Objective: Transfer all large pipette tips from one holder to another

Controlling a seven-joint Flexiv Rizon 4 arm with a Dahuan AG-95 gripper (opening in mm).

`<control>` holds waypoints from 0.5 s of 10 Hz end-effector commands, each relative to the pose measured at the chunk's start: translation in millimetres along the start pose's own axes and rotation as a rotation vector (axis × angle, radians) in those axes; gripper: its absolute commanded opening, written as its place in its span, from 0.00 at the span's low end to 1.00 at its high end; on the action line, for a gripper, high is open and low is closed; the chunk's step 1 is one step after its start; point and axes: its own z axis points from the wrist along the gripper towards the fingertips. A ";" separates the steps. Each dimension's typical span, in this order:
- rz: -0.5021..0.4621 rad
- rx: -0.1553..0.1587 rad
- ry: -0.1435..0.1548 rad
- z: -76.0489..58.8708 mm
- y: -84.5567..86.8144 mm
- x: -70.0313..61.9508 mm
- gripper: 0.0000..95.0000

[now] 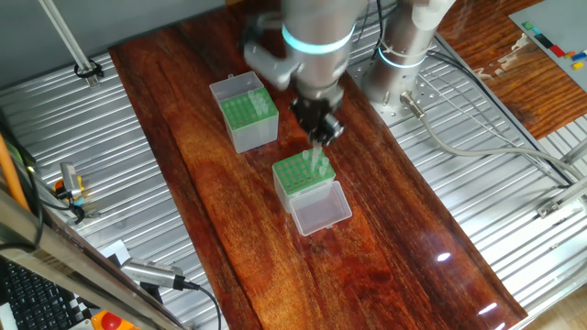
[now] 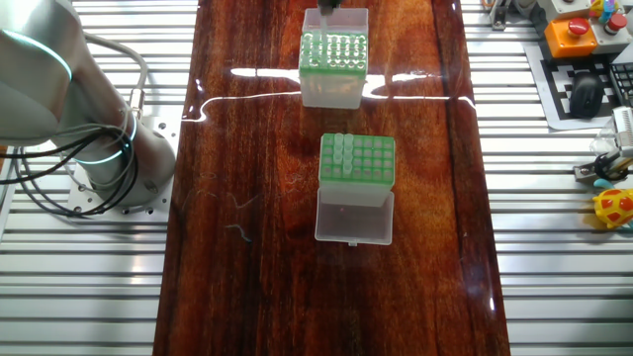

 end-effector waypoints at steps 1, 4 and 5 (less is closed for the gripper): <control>-0.025 0.002 -0.008 -34.0 6.8 8.6 0.00; -0.030 0.004 0.001 -64.6 5.9 8.0 0.00; -0.032 0.006 0.001 -63.0 8.4 5.0 0.00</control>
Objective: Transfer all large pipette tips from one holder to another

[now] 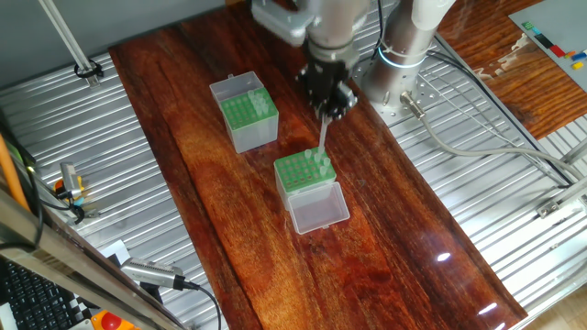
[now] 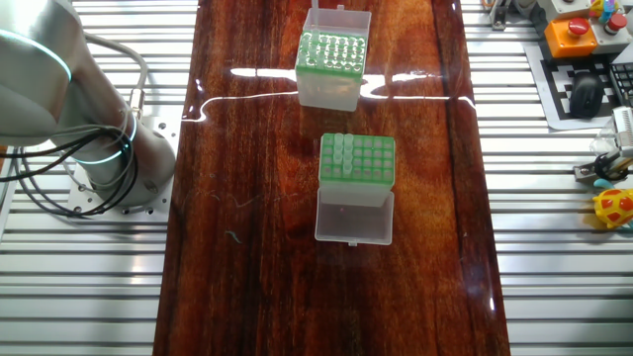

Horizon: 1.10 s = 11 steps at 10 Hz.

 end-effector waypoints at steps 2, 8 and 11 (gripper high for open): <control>0.033 0.007 -0.006 4.9 1.6 -2.9 0.00; -0.153 0.039 0.003 12.8 -62.3 -7.3 0.00; -0.197 0.032 0.008 24.4 -84.7 -9.6 0.00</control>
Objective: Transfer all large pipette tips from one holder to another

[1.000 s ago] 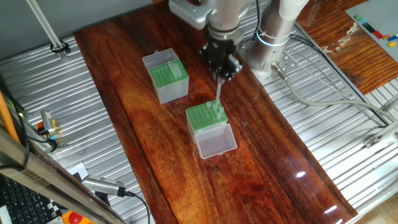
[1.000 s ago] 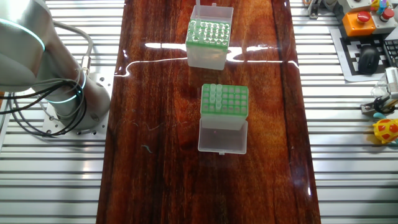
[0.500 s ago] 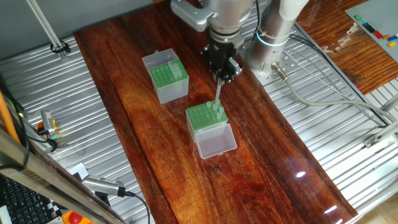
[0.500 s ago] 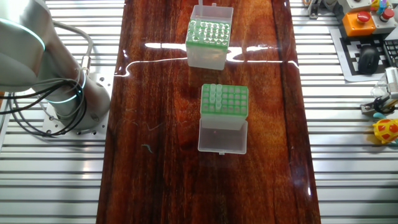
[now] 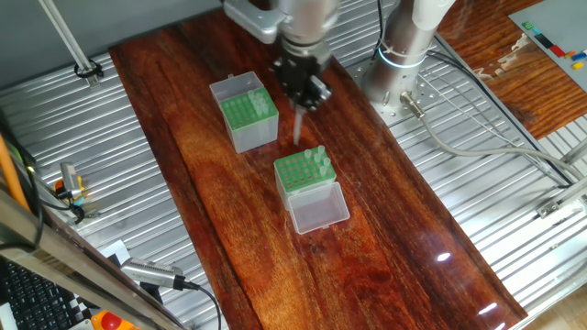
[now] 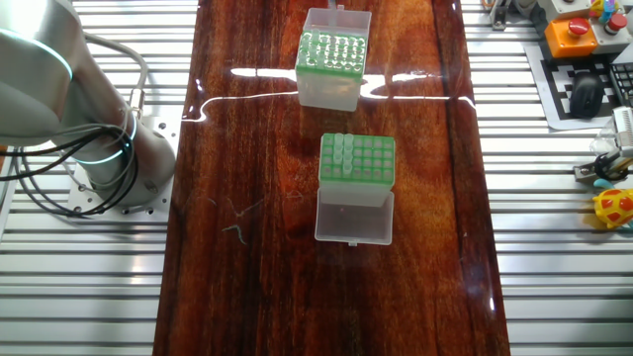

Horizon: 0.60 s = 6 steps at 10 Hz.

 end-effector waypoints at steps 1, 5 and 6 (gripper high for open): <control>-0.101 -0.034 -0.002 6.5 -13.9 -1.1 0.00; -0.007 0.000 0.008 5.2 -18.7 1.4 0.00; -0.032 0.002 0.007 1.0 -34.8 3.8 0.00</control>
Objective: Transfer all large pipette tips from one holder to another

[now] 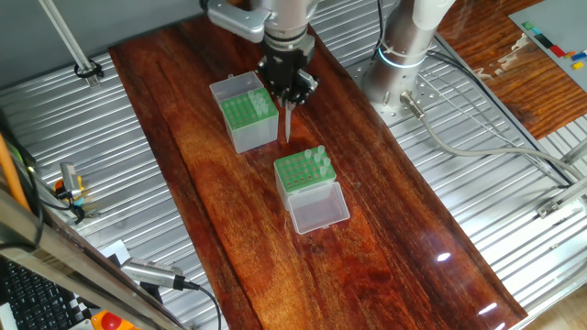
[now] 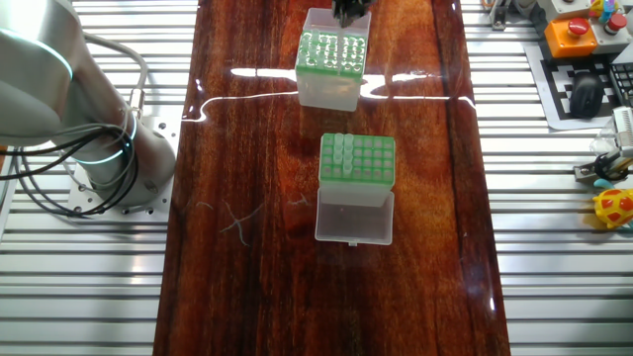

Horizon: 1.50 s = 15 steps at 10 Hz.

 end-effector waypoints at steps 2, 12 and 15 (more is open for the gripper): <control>0.033 0.040 0.008 -13.2 -49.2 9.8 0.00; 0.060 0.036 0.014 -17.4 -102.8 17.1 0.00; 0.007 0.059 0.022 -13.6 -120.0 28.8 0.00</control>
